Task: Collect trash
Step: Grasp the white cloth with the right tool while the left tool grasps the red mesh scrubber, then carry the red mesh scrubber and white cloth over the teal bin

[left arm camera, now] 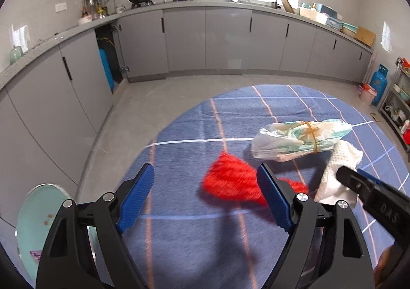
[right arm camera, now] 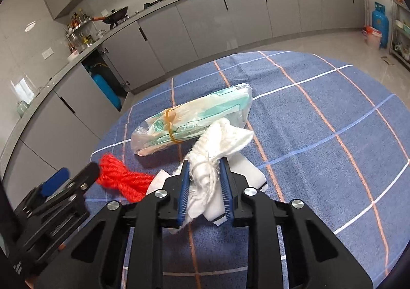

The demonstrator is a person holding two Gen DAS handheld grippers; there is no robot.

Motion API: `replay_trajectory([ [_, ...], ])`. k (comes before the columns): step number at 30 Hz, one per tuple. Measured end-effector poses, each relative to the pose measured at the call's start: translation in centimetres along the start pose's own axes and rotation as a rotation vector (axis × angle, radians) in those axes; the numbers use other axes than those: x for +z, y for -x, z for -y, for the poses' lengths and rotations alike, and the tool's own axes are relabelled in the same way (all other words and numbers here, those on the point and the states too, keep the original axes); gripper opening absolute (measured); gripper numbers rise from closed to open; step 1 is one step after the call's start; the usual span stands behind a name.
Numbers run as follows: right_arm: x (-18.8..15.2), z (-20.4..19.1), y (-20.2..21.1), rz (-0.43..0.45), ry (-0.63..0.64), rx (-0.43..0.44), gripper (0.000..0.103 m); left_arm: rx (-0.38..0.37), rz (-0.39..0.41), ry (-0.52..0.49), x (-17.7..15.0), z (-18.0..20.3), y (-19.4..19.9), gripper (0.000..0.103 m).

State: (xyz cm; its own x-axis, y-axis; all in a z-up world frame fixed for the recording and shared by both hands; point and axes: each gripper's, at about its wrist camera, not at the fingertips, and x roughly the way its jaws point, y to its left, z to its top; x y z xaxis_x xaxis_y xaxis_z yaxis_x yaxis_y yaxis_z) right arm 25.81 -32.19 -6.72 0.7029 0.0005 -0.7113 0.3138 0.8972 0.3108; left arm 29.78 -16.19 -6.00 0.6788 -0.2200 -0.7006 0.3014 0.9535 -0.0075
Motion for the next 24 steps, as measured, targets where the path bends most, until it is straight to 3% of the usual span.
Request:
replay_trajectory([
  [2,-0.2,0.4,0.4,0.001,-0.011,0.014,0.017,-0.018,-0.018,0.007,0.3,0.5,-0.8,0.080],
  [8,-0.8,1.2,3.0,0.066,-0.021,0.046,0.016,-0.064,-0.094,-0.031,-0.1,2.7,-2.8,0.050],
  [15,-1.7,2.0,5.1,0.131,-0.042,0.060,0.016,-0.085,-0.082,-0.056,-0.9,2.9,-2.3,0.024],
  [24,-3.1,1.4,7.0,0.151,-0.036,0.072,0.016,-0.117,0.008,-0.018,-2.4,0.5,3.5,0.019],
])
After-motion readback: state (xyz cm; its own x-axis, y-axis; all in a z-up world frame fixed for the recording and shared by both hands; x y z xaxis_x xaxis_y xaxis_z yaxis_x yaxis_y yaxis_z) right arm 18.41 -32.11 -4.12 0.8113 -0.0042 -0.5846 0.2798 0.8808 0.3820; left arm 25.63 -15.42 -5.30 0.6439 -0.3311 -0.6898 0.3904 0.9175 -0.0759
